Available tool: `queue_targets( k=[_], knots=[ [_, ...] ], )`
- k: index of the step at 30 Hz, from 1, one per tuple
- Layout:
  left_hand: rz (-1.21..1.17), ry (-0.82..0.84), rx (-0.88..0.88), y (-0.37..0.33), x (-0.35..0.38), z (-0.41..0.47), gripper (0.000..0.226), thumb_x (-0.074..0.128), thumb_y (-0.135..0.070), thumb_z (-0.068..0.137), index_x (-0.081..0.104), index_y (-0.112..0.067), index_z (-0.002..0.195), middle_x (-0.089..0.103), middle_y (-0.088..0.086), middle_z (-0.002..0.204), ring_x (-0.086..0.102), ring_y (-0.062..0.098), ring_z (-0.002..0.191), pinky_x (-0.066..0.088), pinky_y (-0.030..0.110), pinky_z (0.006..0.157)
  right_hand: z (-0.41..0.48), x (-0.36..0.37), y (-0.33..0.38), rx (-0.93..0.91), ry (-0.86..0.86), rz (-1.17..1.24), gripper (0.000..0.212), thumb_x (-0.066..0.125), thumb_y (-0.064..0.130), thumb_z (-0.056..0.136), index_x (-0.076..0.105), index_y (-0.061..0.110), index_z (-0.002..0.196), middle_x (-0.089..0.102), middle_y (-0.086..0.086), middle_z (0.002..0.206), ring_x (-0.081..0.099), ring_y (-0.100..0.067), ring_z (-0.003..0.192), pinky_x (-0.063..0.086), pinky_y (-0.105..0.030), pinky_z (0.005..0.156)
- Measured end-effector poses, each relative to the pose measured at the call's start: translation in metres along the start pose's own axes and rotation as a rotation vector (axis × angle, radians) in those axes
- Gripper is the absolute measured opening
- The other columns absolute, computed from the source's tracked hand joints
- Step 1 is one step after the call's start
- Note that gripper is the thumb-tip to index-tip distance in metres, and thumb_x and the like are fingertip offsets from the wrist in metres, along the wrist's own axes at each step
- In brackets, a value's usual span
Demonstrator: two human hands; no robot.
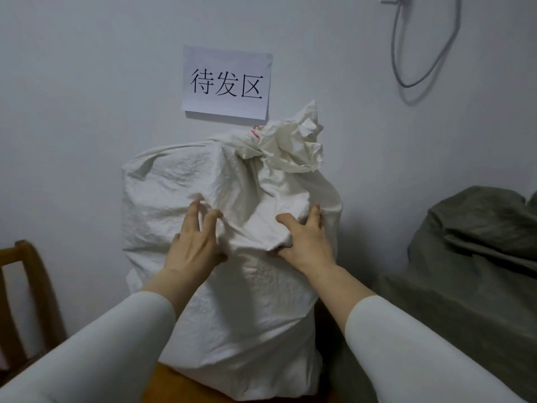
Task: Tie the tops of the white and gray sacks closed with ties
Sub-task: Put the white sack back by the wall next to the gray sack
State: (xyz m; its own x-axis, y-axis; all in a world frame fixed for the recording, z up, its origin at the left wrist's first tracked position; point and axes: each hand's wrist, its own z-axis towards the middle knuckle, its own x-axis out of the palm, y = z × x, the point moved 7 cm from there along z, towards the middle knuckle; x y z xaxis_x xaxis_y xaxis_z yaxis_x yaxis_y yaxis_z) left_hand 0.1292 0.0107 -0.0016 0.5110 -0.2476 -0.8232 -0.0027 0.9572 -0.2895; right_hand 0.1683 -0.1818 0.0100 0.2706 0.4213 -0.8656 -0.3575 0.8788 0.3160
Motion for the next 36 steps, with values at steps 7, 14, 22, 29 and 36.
queue_targets(
  k=[7,14,22,29,36],
  knots=[
    [0.058,-0.094,0.143,-0.003,-0.010,0.026,0.007,0.046,-0.015,0.094,0.050,-0.011,0.098,0.048,0.008,0.116,0.049,0.029,0.108,0.040,0.039,0.088,0.016,-0.021,0.010,0.004,-0.303,0.112,0.012,0.059,0.026,0.087,0.062,0.015,0.083,0.048,-0.012,0.128,0.054,-0.033,0.097,0.045,-0.033,0.069],
    [-0.047,-0.154,0.064,-0.019,-0.040,0.038,0.019,0.031,-0.020,0.100,0.046,-0.011,0.107,0.059,0.013,0.110,0.052,0.031,0.102,0.035,0.039,0.090,0.029,-0.054,0.009,0.023,-0.492,0.384,0.026,0.067,0.024,0.081,0.053,0.009,0.066,0.048,0.000,0.069,0.047,-0.019,0.068,0.030,-0.029,0.054],
    [-0.260,0.008,0.181,-0.032,0.000,0.040,0.039,0.058,-0.048,0.082,0.041,-0.018,0.101,0.041,0.005,0.129,0.039,0.026,0.124,0.037,0.051,0.101,0.039,-0.016,-0.030,0.079,-0.215,0.289,0.044,0.058,0.025,0.086,0.042,0.028,0.127,0.032,-0.002,0.148,0.046,-0.022,0.124,0.043,-0.040,0.099],
    [-0.158,-0.138,0.173,-0.055,-0.015,0.035,0.072,0.056,-0.052,0.078,0.028,-0.020,0.135,0.019,0.013,0.151,0.012,0.024,0.144,0.014,0.056,0.113,0.017,-0.043,-0.034,0.132,-0.202,0.327,0.083,0.064,0.025,0.078,0.014,0.036,0.144,0.027,0.000,0.149,0.034,-0.021,0.135,0.039,-0.045,0.105],
    [-0.119,-0.272,0.353,-0.120,-0.034,0.024,0.079,0.052,-0.048,0.072,0.030,-0.015,0.140,0.015,0.017,0.151,0.010,0.031,0.143,0.003,0.055,0.116,-0.019,-0.078,-0.058,0.253,-0.205,0.138,0.075,0.062,0.029,0.083,0.019,0.024,0.144,0.026,-0.005,0.148,0.038,-0.029,0.131,0.039,-0.042,0.101]
  ],
)
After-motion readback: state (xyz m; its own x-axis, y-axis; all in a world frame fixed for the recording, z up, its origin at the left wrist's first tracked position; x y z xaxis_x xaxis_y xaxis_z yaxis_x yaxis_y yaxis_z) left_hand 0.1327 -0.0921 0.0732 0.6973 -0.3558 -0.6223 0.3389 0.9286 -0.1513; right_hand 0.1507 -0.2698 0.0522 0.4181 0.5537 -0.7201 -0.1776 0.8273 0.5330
